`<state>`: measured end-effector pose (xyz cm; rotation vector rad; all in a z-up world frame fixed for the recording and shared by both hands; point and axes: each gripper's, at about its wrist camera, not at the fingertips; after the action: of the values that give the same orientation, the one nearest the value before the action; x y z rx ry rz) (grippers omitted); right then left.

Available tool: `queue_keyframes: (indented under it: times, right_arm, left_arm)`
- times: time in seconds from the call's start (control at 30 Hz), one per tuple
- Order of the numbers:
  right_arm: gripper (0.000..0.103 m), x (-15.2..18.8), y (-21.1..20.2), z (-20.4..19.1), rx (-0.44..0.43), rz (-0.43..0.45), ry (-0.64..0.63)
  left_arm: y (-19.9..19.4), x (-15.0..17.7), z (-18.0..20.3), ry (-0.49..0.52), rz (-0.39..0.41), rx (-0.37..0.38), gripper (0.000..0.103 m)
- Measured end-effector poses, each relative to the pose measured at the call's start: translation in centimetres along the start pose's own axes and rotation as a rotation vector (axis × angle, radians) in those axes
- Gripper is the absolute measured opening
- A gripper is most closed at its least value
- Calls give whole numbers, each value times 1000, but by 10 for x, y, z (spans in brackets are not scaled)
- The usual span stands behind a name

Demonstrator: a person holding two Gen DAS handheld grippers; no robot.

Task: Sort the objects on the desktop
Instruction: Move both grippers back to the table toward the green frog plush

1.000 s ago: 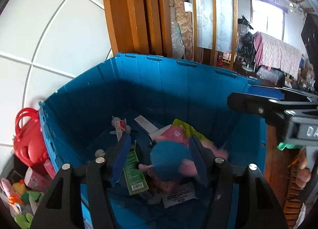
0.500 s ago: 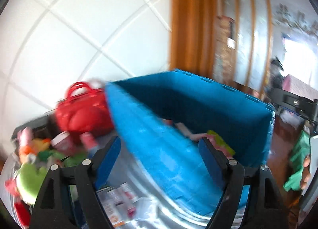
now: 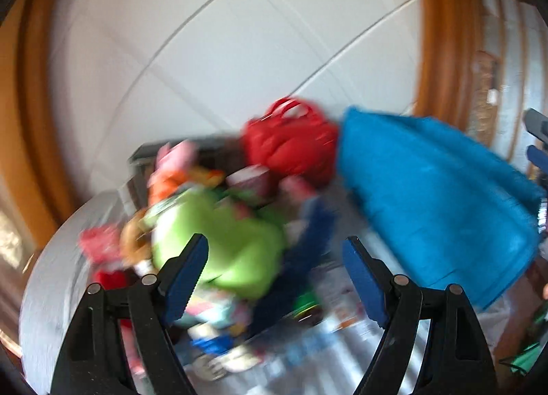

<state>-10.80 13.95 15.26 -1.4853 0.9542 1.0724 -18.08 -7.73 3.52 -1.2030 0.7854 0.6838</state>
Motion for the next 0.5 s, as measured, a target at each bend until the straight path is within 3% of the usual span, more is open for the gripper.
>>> queue_keyframes:
  times: [0.17, 0.27, 0.5]
  right_arm:
    - [103, 29, 50, -45, -69, -126, -21]
    - [103, 48, 78, -58, -98, -207, 2]
    - [103, 91, 149, -75, -175, -403, 76]
  left_arm:
    - [12, 22, -80, -107, -85, -138, 81]
    - [22, 30, -104, -102, -106, -183, 81]
    - [51, 13, -122, -71, -137, -185, 81]
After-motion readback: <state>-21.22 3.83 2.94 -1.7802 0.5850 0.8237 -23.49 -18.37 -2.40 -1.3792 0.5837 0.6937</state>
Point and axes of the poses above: each gripper's, at about its wrist camera, not at the fingertips, and y roughly the way its jaws point, z to its right, x to its underside, and after that the axes turned 8 degrees about -y, right-handed
